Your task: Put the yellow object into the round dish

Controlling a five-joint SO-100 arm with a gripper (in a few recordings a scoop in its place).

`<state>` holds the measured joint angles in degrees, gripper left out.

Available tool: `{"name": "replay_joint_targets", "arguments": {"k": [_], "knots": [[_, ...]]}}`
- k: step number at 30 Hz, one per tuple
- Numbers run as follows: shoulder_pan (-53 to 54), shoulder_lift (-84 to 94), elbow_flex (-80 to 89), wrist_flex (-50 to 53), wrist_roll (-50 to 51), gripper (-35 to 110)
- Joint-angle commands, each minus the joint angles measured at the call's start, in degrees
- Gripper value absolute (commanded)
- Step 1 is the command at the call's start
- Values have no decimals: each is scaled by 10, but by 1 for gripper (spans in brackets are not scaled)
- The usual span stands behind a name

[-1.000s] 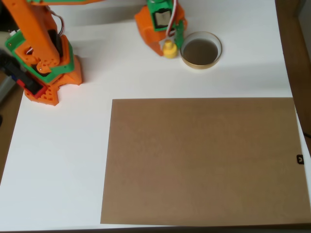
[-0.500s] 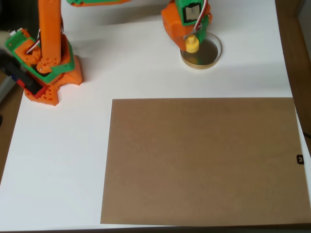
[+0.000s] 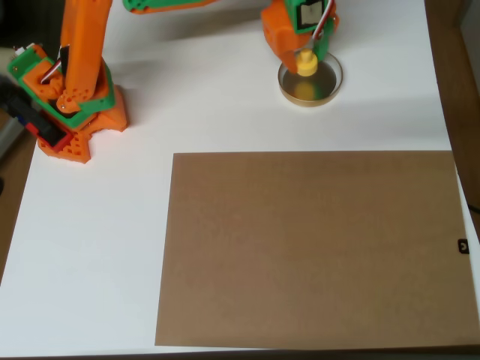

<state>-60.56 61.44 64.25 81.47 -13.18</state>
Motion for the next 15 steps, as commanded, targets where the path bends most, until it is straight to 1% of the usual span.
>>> {"name": "replay_joint_targets", "arguments": {"k": [1, 7, 12, 15], "knots": [[-12, 16, -34, 15, -3, 13], [-13, 15, -28, 18, -5, 26], [-8, 38, 1, 16, -14, 29], [0, 92, 44, 10, -26, 30]]}}
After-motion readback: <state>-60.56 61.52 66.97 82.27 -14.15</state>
